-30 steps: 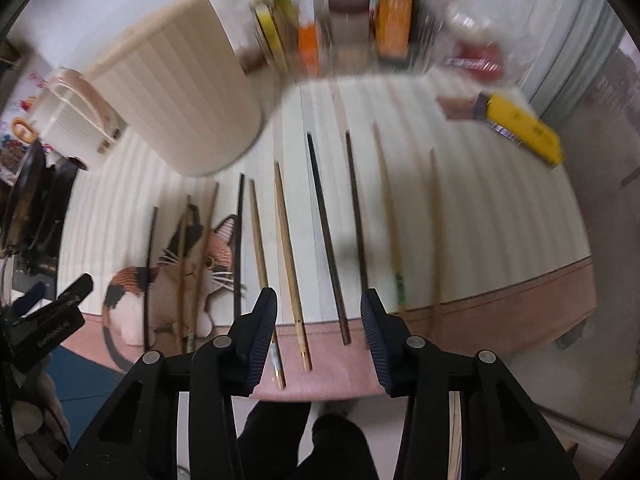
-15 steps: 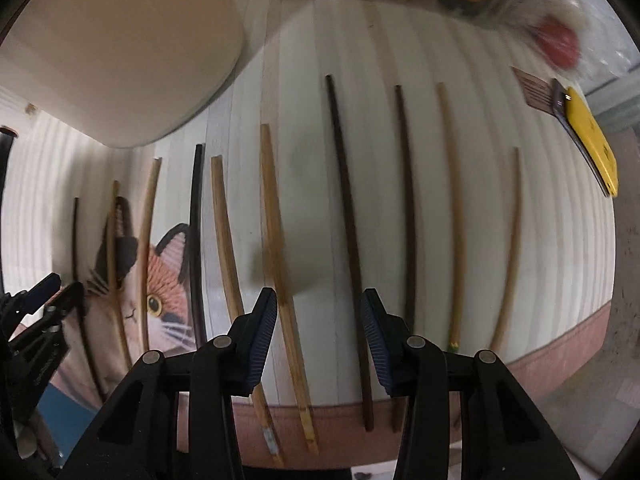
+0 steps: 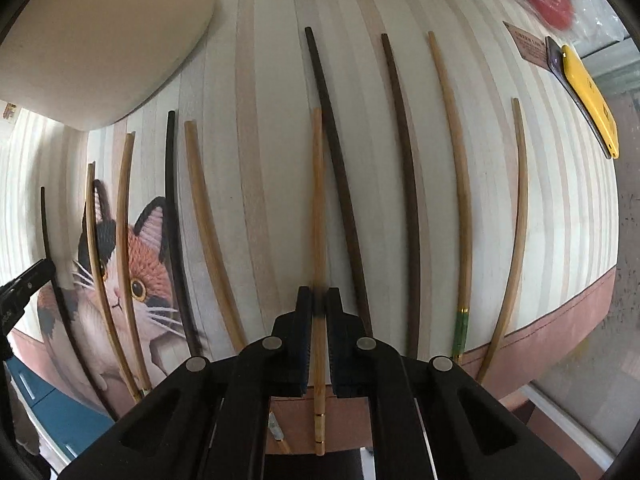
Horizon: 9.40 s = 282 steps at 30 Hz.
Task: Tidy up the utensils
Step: 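Grasp a dark chopstick with the left tool while the right tool grasps a light wooden chopstick, then lift both held chopsticks and carry them over the beige chopstick holder, then lower both chopsticks into the holder and open both tools, then move both open tools back down to the chopsticks on the cloth, then grasp a light wooden chopstick with each tool, then lift both light chopsticks and carry them over the beige holder, then drop both chopsticks into the holder by opening both tools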
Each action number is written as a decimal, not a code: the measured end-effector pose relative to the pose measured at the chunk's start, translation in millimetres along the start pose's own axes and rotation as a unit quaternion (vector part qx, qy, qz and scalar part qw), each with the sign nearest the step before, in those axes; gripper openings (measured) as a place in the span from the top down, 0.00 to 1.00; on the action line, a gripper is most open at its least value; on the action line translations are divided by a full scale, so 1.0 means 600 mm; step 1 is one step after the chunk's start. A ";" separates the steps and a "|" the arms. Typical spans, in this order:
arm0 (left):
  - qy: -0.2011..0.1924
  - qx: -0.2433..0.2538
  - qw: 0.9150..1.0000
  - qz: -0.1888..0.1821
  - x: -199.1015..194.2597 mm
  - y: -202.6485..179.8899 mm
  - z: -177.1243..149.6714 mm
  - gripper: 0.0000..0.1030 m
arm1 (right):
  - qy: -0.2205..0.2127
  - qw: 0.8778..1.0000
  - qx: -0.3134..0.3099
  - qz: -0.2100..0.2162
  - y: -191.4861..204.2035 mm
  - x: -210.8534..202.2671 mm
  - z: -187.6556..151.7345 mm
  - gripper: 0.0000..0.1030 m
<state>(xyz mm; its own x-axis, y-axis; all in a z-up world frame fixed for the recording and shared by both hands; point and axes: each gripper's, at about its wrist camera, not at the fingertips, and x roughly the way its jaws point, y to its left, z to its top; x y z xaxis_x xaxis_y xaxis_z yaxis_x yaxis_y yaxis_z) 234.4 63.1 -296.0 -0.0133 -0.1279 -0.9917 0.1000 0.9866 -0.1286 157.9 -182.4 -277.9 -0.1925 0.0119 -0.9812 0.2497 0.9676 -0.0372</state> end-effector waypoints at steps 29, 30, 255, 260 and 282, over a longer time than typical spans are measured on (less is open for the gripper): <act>-0.138 -0.031 0.985 0.103 -0.201 -0.058 -0.068 0.97 | -0.119 0.991 0.028 0.051 0.003 -0.108 -0.003 0.93; -0.150 -0.035 0.983 0.100 -0.219 -0.059 -0.075 0.97 | -0.129 0.989 0.033 0.059 -0.006 -0.122 -0.007 0.93; -0.331 -0.069 0.939 0.066 -0.487 -0.093 -0.059 0.96 | -0.327 0.935 -0.014 0.140 0.028 -0.438 0.035 0.93; -0.364 -0.063 0.929 0.030 -0.552 -0.110 -0.026 0.96 | -0.369 0.917 -0.012 0.150 0.040 -0.505 0.065 0.93; -0.366 -0.045 0.927 -0.063 -0.517 -0.163 0.222 0.96 | -0.436 0.876 0.081 0.189 0.043 -0.508 0.236 0.93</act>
<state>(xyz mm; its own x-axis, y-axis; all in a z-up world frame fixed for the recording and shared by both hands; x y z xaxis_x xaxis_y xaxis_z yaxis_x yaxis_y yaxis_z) 361.4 -7.1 24.0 0.6630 -0.2442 -0.7077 0.0599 0.9596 -0.2749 357.6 -196.9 -6.5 0.7134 0.0573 -0.6984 0.2850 0.8868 0.3639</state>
